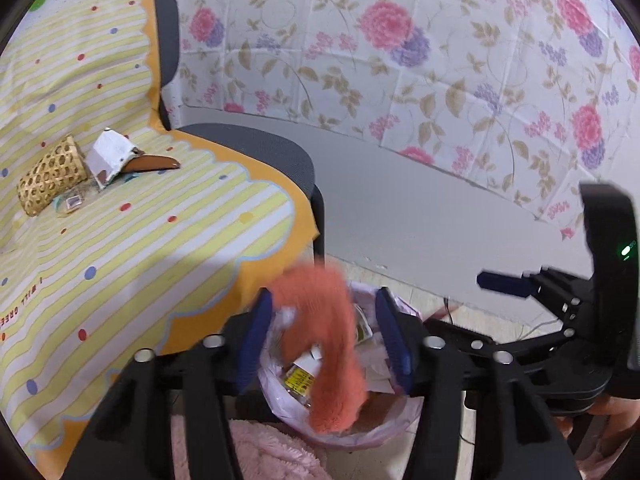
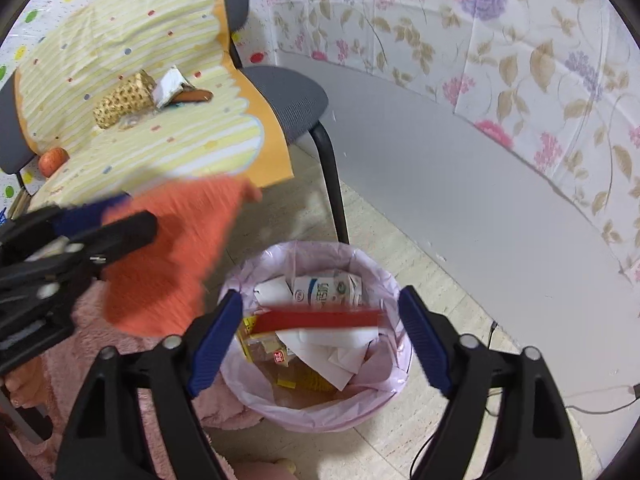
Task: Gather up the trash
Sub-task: 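Carry the glove and red box over the bin and release both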
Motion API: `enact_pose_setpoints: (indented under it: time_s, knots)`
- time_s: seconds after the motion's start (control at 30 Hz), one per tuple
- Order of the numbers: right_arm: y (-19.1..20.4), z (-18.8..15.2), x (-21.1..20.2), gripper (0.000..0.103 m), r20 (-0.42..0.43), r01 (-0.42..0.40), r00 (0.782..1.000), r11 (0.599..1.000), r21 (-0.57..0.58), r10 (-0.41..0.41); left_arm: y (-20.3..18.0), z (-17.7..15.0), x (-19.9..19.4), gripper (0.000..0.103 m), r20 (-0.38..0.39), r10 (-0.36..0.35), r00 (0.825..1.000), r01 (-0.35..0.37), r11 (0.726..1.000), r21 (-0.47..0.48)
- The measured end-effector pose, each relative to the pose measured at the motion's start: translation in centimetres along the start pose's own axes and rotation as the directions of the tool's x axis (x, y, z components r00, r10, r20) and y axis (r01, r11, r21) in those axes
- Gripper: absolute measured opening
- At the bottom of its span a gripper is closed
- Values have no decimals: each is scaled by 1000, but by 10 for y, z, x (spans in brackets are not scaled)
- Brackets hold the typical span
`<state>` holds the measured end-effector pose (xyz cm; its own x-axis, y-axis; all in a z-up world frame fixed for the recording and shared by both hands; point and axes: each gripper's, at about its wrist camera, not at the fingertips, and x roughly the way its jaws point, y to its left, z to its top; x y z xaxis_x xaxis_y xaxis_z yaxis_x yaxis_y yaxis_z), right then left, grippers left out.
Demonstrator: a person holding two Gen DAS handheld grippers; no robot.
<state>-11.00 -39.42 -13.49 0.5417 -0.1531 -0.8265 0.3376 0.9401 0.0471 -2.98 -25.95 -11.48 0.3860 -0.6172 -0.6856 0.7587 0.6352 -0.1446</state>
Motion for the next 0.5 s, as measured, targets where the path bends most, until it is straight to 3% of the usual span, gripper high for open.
enact_pose_setpoints:
  time_s: [0.2, 0.5]
  knots:
    - [-8, 7, -24, 80, 50, 6, 999, 999, 32, -8, 13, 1, -21, 56, 18, 46, 999, -46, 999, -23]
    - [7, 27, -73, 80, 167, -61, 984, 998, 17, 57, 30, -2, -56, 56, 39, 101, 994, -98, 993, -70]
